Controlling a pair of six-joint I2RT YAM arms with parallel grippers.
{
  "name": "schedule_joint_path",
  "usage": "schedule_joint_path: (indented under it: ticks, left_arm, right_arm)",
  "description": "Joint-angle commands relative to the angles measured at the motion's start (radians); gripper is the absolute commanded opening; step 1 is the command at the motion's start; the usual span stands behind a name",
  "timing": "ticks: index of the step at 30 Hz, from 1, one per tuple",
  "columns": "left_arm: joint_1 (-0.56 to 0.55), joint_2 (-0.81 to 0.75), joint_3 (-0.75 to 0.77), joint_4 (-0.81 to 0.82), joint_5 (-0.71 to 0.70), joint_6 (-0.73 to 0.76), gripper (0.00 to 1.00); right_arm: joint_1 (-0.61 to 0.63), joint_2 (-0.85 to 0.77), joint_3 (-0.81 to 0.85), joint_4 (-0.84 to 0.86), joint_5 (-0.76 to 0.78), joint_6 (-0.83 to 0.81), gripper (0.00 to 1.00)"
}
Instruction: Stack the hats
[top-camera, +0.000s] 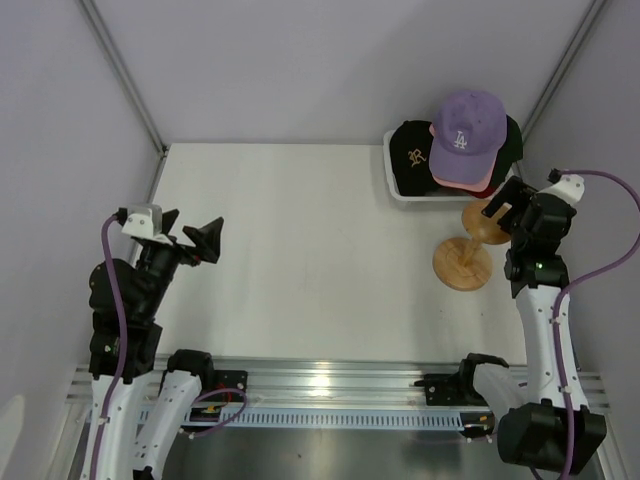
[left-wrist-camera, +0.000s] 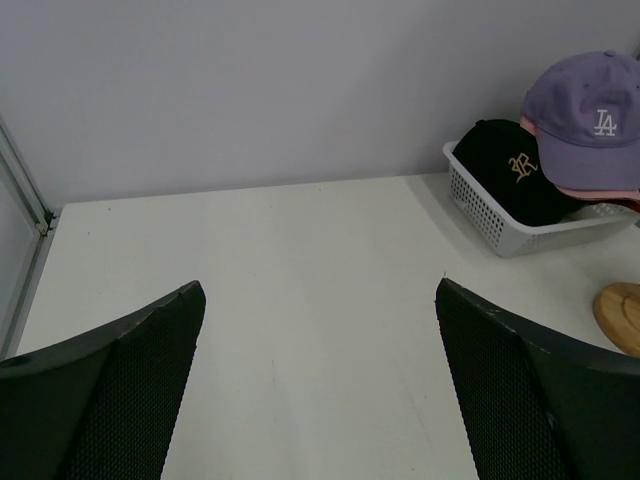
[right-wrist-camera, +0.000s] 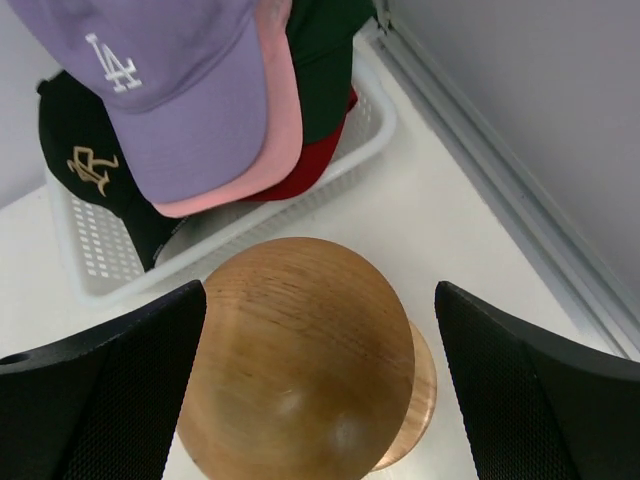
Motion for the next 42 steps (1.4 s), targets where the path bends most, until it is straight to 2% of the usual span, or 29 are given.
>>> schedule_joint_path:
  ticks: [1,9,16,20,26,28,34,35,41,42]
  left_arm:
    - [0.000,-0.015,-0.009,0.030,-0.008,0.005,0.99]
    - [0.000,-0.005,-0.009,0.012,-0.016,0.017,0.99]
    - [0.001,0.024,0.004,-0.008,0.007,0.026,0.99]
    - [0.001,0.028,0.007,-0.010,0.003,0.026,0.99]
    - [0.001,0.037,0.008,-0.011,0.004,0.020,0.99]
    - [0.001,0.037,0.010,-0.014,0.007,0.020,1.00]
    - [0.001,0.028,0.007,-0.014,0.013,0.017,1.00]
    - [0.001,0.029,0.008,-0.014,0.013,0.015,1.00]
    - [0.001,0.037,0.010,-0.022,-0.027,0.009,1.00]
    - [0.001,0.037,0.011,-0.025,-0.039,0.009,0.99]
  right_arm:
    - [-0.022,0.050,0.000,0.026,-0.107,0.000,0.99]
    - [0.003,0.179,-0.041,0.109,-0.214,-0.005,0.99]
    - [0.174,0.285,-0.036,0.111,-0.111,-0.102,0.99]
    - [0.237,0.284,-0.065,0.109,-0.100,-0.080,0.99]
    - [0.342,0.234,-0.122,0.104,-0.181,-0.016,0.99]
    - [0.401,0.224,-0.139,0.094,-0.222,-0.010,1.00]
    - [0.592,0.231,-0.144,0.072,-0.209,0.078,0.99]
    - [0.656,0.244,-0.144,0.080,-0.202,0.098,1.00]
    - [0.901,0.316,-0.092,0.098,-0.043,0.248,0.99]
    - [0.981,0.335,-0.087,0.106,0.022,0.257,1.00]
